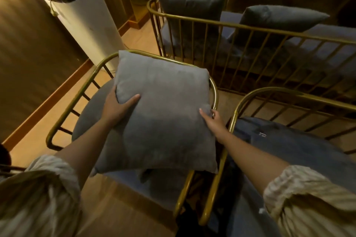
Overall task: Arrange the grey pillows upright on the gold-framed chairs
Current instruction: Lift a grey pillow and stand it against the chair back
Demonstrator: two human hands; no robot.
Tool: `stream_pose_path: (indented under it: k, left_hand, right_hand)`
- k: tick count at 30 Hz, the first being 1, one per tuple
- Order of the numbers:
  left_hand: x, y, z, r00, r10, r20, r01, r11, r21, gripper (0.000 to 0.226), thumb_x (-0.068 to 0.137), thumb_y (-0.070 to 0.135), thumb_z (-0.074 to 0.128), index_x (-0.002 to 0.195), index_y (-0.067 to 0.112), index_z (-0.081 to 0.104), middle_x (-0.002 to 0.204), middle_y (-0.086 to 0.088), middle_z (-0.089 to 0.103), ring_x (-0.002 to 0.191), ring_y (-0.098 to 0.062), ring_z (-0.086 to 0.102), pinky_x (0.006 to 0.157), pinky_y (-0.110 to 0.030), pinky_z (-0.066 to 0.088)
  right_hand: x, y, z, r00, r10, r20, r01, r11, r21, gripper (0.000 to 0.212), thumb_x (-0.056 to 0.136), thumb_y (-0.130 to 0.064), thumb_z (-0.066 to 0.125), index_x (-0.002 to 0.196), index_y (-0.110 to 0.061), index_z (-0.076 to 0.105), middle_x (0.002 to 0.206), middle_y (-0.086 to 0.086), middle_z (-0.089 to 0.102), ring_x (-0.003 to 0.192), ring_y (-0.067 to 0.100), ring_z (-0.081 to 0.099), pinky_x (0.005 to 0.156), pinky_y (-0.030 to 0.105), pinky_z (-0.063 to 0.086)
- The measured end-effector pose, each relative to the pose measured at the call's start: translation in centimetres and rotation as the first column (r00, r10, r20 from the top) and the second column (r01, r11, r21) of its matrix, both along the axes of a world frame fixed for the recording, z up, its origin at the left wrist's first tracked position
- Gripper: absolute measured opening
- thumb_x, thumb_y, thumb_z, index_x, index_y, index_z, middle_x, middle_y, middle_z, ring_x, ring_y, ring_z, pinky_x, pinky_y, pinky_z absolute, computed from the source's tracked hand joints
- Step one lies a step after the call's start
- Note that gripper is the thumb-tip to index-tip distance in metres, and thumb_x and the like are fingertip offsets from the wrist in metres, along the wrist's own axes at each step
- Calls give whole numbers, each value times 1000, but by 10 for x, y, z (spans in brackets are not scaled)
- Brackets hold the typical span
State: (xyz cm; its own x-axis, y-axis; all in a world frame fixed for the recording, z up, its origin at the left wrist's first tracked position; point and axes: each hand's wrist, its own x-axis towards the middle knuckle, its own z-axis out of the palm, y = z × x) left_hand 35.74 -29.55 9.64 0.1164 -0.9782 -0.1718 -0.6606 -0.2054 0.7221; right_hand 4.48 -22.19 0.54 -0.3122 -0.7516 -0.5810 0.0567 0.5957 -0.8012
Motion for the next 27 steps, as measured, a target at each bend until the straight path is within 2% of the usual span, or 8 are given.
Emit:
stream_pose_path:
  k: [4, 7, 12, 15, 17, 21, 24, 27]
  left_hand:
    - [4, -10, -11, 990, 80, -120, -75, 996, 48, 106, 71, 72, 70, 156, 34, 19, 159, -3, 36, 142, -30, 40, 111, -52, 36]
    - [9, -14, -18, 980, 133, -148, -120, 988, 93, 103, 71, 75, 66, 154, 27, 28, 154, -7, 44, 137, -31, 46, 110, -51, 40]
    - [4, -13, -2, 979, 41, -202, -42, 999, 0, 76, 80, 68, 64, 132, 13, 58, 120, -5, 66, 103, -19, 63, 86, -34, 52]
    - [-18, -11, 12, 981, -31, -192, 23, 999, -44, 68, 82, 66, 63, 125, 14, 61, 113, -3, 66, 101, -20, 64, 80, -30, 52]
    - [-44, -9, 20, 981, -69, -180, 59, 996, -61, 67, 79, 70, 62, 116, 14, 65, 107, -3, 68, 101, -22, 66, 80, -31, 53]
    - [-124, -2, 39, 972, -126, -198, 120, 992, -44, 67, 85, 67, 57, 119, 9, 64, 115, -8, 68, 109, -24, 64, 87, -31, 50]
    - [-192, 12, 48, 957, -187, -221, 188, 982, -13, 80, 84, 71, 54, 134, 8, 56, 131, -10, 63, 121, -29, 59, 99, -38, 46]
    - [-265, 34, 52, 926, -239, -292, 247, 969, -12, 78, 86, 67, 57, 138, 9, 52, 130, -5, 61, 119, -23, 57, 96, -33, 45]
  right_hand:
    - [0, -17, -17, 990, -64, 129, 51, 994, 99, 110, 60, -81, 69, 144, -14, 46, 137, 8, 60, 118, 31, 61, 101, 43, 49]
    - [-1, -21, -20, 964, -124, 235, 90, 984, 152, 122, 43, -84, 77, 140, -16, 51, 129, 8, 65, 111, 30, 65, 101, 47, 52]
    - [-11, 1, -10, 922, -153, 355, 115, 985, 126, 106, 47, -82, 78, 136, -27, 57, 124, 7, 70, 110, 30, 68, 103, 49, 51]
    - [-22, 28, 8, 897, -243, 370, 222, 970, 99, 82, 49, -79, 77, 113, -29, 67, 115, 4, 72, 108, 28, 67, 102, 46, 50]
    - [-42, 45, 17, 881, -305, 361, 302, 951, 66, 83, 40, -80, 78, 106, -31, 68, 115, 3, 72, 109, 27, 67, 104, 46, 49]
    - [-110, 81, 28, 837, -430, 339, 432, 899, 74, 112, 35, -82, 81, 129, -24, 65, 124, 6, 71, 113, 30, 67, 106, 52, 47]
    - [-171, 113, 48, 823, -475, 313, 487, 872, 42, 116, 37, -84, 80, 136, -27, 59, 131, 4, 67, 115, 31, 65, 108, 55, 44]
    - [-238, 149, 76, 820, -504, 271, 537, 842, -60, 115, 40, -82, 79, 138, -27, 57, 133, 1, 66, 119, 25, 63, 107, 48, 45]
